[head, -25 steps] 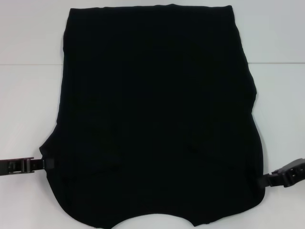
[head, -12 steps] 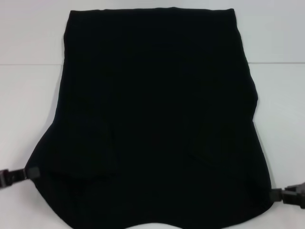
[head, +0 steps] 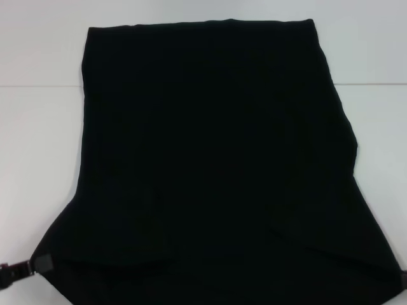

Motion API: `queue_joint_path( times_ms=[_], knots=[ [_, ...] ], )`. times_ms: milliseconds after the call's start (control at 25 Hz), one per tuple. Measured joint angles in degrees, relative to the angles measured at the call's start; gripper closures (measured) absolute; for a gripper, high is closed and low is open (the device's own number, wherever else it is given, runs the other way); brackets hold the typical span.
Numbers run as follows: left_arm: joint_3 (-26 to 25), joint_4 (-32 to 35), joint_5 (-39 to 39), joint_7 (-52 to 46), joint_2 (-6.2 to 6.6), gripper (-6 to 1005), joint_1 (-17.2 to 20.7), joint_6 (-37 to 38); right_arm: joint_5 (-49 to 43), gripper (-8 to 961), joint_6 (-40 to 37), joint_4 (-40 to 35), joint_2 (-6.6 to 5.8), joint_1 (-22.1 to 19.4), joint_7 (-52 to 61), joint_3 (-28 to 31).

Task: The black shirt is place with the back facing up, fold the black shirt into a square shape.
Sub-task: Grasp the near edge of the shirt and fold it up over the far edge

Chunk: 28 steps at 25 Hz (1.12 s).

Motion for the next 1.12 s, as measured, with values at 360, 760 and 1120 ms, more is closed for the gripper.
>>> queue_joint_path(
  times_ms=[360, 760, 1120],
  knots=[
    [-0.8, 0.6, 0.2, 2.1, -1.21, 972, 4.0, 3.2, -0.3, 888, -1.5, 1.2, -1.26, -4.0, -3.1, 1.9],
    [-3.5, -0.9, -0.3, 0.2, -0.17, 973, 0.5, 2.8, 0.0, 887, -3.7, 1.2, -2.2, -1.6, -2.1, 3.6],
    [-3.9, -14.6, -3.5, -1.8, 6.27, 942, -14.8, -13.3, 0.4, 887, 2.8, 2.6, -2.64, 10.9, -0.9, 9.9]
  ],
)
